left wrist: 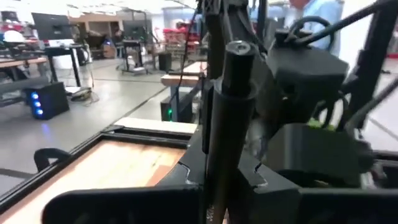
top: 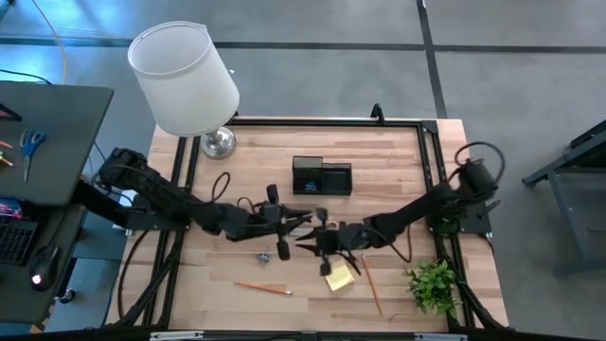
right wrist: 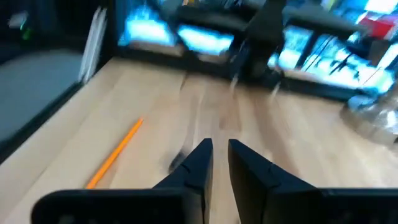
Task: Pick and place office supplies into organizer
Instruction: Put the black pen into the black desk organizer
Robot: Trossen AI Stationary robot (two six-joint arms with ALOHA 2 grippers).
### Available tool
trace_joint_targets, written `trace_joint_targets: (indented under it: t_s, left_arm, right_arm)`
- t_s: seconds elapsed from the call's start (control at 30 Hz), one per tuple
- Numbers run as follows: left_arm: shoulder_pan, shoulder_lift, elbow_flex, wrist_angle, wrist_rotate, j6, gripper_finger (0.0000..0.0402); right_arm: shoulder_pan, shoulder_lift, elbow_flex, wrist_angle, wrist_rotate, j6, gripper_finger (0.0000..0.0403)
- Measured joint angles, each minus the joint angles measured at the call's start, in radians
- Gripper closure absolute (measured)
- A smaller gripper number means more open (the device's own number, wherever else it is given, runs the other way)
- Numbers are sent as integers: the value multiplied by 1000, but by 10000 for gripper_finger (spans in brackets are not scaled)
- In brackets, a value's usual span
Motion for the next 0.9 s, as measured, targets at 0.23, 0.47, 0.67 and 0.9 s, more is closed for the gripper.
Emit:
trace_joint_targets:
  t_s: [0.23,0.47,0.67,0.9]
  left_arm:
    - [1,-132,0,-314,68,-3,378]
    - [7,-140,0,-451,285,-28,391]
    - [6,-136,0,-461,287,-35,378]
    - [8,-136,0,-473,255,-52,384]
  right_arm:
    - [55,-212,-2,-253,-100,30,357]
    - [83,-302,-2,-42,-7,-161,361]
    - [10,-269,-2,38,-25,-231,321]
    - [-68,-199,-3,208,-101,-179,251]
